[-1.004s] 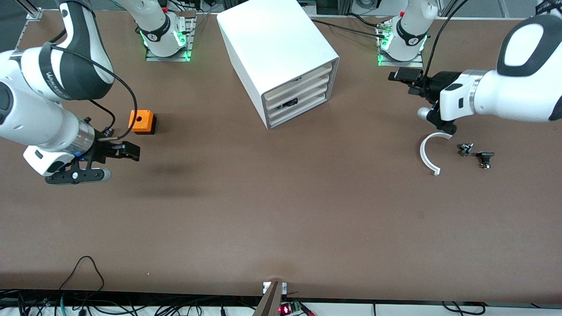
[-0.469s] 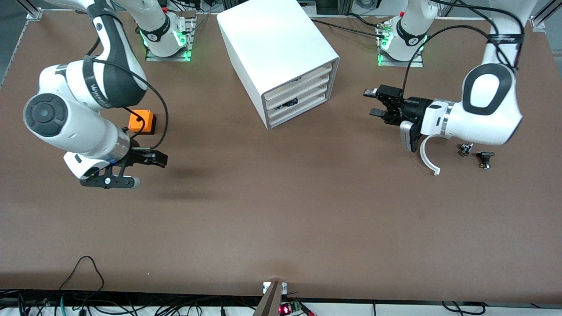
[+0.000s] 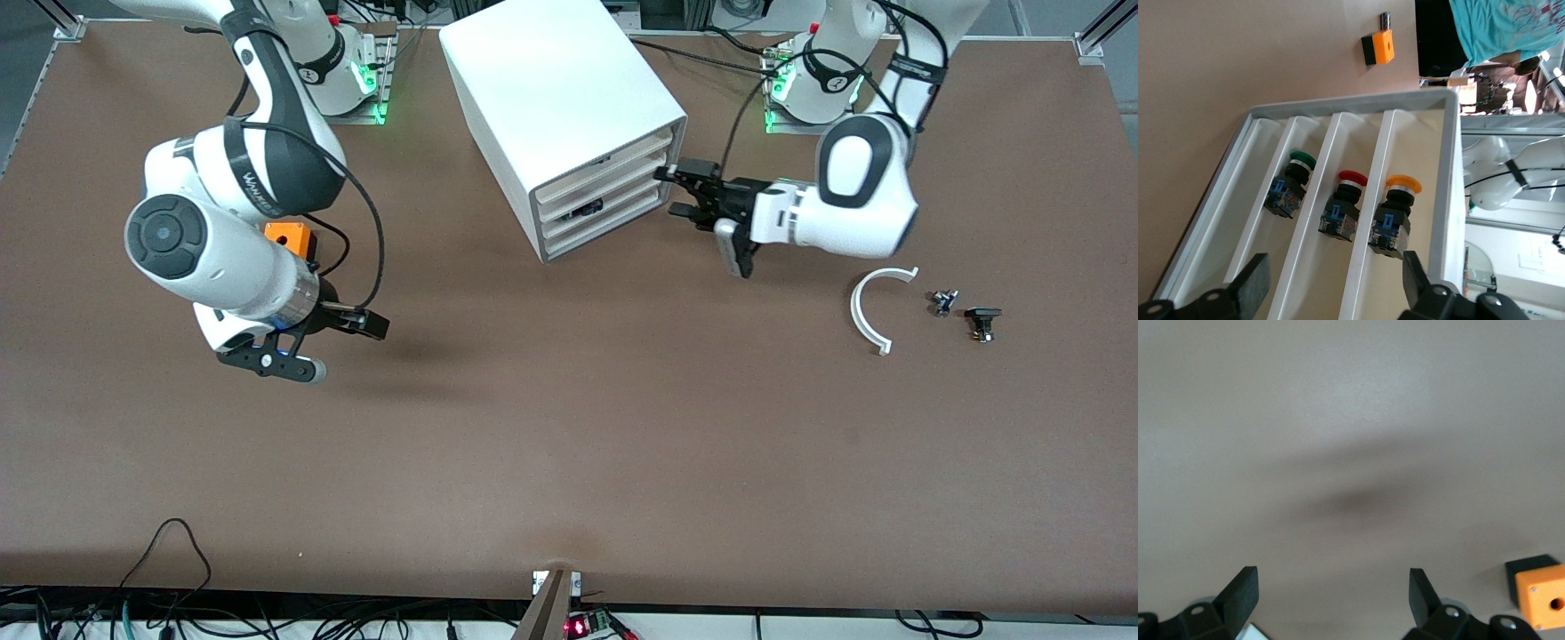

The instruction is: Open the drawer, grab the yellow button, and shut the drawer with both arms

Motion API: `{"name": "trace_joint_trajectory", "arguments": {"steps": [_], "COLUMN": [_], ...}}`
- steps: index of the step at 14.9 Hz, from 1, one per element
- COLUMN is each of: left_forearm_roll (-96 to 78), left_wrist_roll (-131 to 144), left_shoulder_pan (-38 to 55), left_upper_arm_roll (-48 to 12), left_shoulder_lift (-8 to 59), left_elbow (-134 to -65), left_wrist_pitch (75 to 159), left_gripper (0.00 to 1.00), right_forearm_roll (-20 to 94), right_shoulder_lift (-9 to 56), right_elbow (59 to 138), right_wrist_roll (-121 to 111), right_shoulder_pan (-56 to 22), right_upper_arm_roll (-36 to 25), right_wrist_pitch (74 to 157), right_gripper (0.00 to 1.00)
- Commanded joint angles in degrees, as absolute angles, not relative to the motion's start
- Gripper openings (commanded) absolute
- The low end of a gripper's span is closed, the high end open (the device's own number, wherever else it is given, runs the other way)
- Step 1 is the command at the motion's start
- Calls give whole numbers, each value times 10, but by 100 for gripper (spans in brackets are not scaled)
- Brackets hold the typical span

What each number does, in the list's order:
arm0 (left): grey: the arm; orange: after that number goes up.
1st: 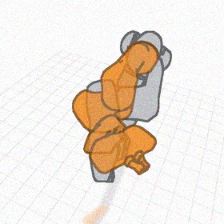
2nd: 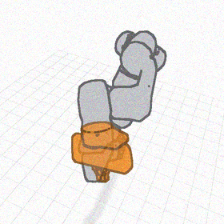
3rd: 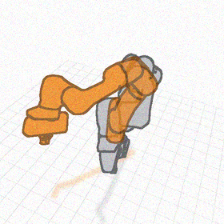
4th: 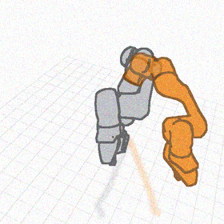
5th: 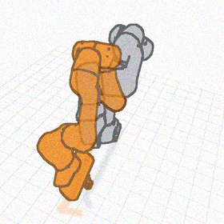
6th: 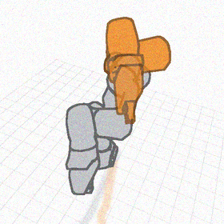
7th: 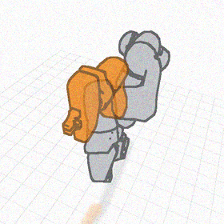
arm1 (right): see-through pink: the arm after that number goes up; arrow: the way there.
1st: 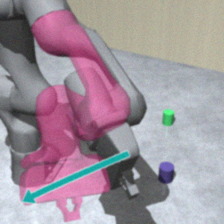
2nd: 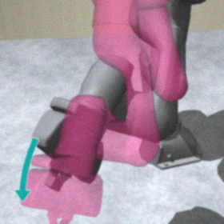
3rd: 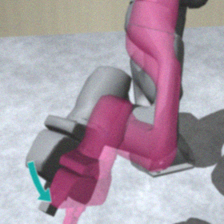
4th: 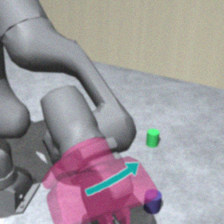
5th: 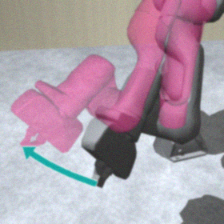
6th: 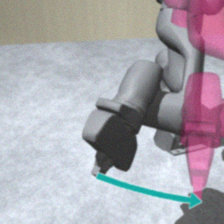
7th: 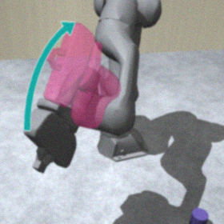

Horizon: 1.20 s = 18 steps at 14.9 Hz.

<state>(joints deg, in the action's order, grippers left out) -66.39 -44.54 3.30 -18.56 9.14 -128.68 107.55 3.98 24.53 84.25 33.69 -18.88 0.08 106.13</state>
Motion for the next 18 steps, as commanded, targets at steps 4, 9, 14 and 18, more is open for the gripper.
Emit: {"name": "trace_joint_trajectory", "arguments": {"steps": [4, 9, 14, 18], "left_forearm_roll": [-685, -693, -693, -693], "left_wrist_roll": [-456, -461, -465, -469], "left_shoulder_pan": [25, 25, 31, 31], "left_upper_arm_roll": [-228, -233, -234, -242], "left_shoulder_lift": [69, 72, 76, 83], "left_elbow": [-1324, -1329, -1332, -1332], "left_wrist_pitch": [1082, 1052, 1056, 1062], "left_gripper": [63, 51, 47, 44], "right_forearm_roll": [47, 48, 49, 50], "right_shoulder_lift": [265, 307, 337, 349], "right_elbow": [798, 726, 671, 643], "right_wrist_roll": [460, 529, 579, 625], "right_shoulder_pan": [-210, -220, -234, -237], "right_upper_arm_roll": [-2, -2, -1, 5], "right_wrist_pitch": [1052, 1012, 998, 999], "right_gripper": [100, 100, 100, 100]}}
